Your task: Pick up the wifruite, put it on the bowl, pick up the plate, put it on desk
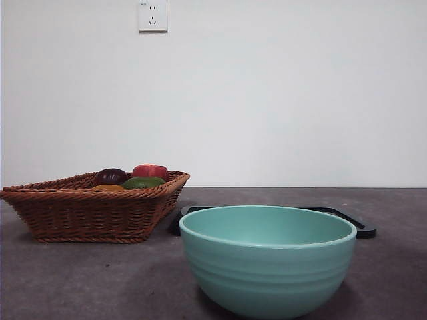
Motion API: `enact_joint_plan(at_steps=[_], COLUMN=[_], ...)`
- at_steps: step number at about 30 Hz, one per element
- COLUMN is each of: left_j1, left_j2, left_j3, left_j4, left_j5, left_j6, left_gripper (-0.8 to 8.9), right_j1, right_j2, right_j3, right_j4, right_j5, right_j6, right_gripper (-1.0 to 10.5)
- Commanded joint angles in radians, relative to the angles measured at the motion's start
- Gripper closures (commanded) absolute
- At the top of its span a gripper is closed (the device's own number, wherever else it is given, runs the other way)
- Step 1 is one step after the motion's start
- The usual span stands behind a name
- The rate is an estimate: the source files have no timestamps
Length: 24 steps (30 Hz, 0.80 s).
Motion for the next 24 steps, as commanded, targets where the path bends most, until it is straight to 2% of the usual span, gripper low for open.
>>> enact_joint_plan(at_steps=[1, 4, 6, 8, 13, 17, 24], left_j1=[0.002, 0.002, 0.002, 0.002, 0.001, -0.004, -0.048], left_j2=[-0.001, -0.001, -0.001, -0.001, -0.001, -0.001, 0.002], left_j3=[-0.020, -0.020, -0.020, -0.020, -0.002, 0.031, 0.132], left_j4=[0.021, 0.020, 0.021, 0.023, 0.022, 0.015, 0.007], left_j5=[-0.001, -0.001, -0.002, -0.002, 0.002, 0.002, 0.000], left_j6=[-0.063, -0.072, -0.072, -0.073, -0.082, -0.131, -0.212], left_gripper=[8.07, 8.07, 8.07, 8.07, 8.07, 8.06, 8.04], right_j1=[-0.002, -0.002, -0.002, -0.002, -0.001, 0.002, 0.031], right_j2=[-0.002, -0.002, -0.002, -0.002, -0.002, -0.001, 0.058], right_j3=[-0.002, 0.002, 0.002, 0.002, 0.005, 0.034, 0.161], right_j4=[0.026, 0.026, 0.023, -0.003, -0.035, -0.037, -0.051], right_j5=[0.000, -0.003, -0.011, -0.027, -0.073, -0.080, -0.074], right_j6=[0.020, 0.054, 0.108, 0.193, 0.274, 0.359, 0.431], right_gripper=[9.3, 9.3, 9.3, 9.3, 9.4, 9.4, 9.4])
